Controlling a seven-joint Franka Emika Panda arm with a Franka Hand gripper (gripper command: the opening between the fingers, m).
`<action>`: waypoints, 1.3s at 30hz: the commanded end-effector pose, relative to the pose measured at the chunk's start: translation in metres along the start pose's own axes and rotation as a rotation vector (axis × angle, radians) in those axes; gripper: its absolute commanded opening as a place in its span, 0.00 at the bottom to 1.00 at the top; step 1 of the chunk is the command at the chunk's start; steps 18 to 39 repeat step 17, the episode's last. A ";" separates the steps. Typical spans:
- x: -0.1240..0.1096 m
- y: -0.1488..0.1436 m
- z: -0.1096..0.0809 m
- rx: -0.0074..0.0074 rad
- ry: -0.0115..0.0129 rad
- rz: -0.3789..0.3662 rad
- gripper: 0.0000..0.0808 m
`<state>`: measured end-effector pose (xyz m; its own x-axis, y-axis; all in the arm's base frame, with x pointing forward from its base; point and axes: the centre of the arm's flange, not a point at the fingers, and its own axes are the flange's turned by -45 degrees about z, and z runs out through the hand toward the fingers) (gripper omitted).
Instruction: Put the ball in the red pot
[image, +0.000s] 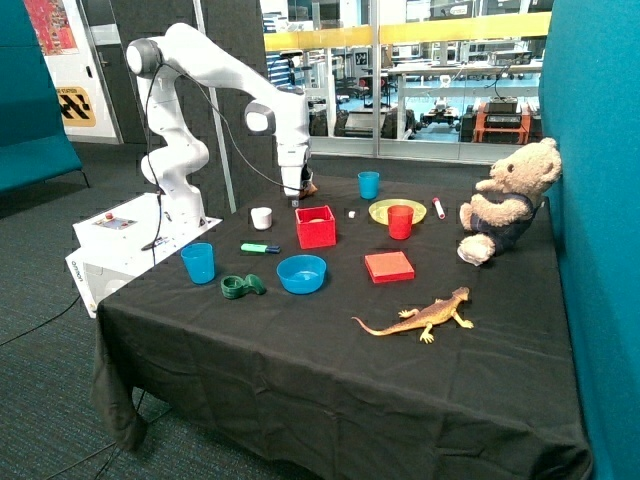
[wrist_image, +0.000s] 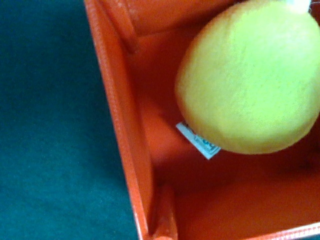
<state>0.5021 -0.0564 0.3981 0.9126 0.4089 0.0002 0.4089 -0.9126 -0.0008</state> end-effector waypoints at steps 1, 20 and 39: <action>-0.002 0.001 -0.005 -0.0008 -0.0003 -0.006 1.00; 0.008 -0.003 -0.006 -0.0008 -0.0003 -0.032 1.00; 0.008 -0.003 -0.006 -0.0008 -0.0003 -0.032 1.00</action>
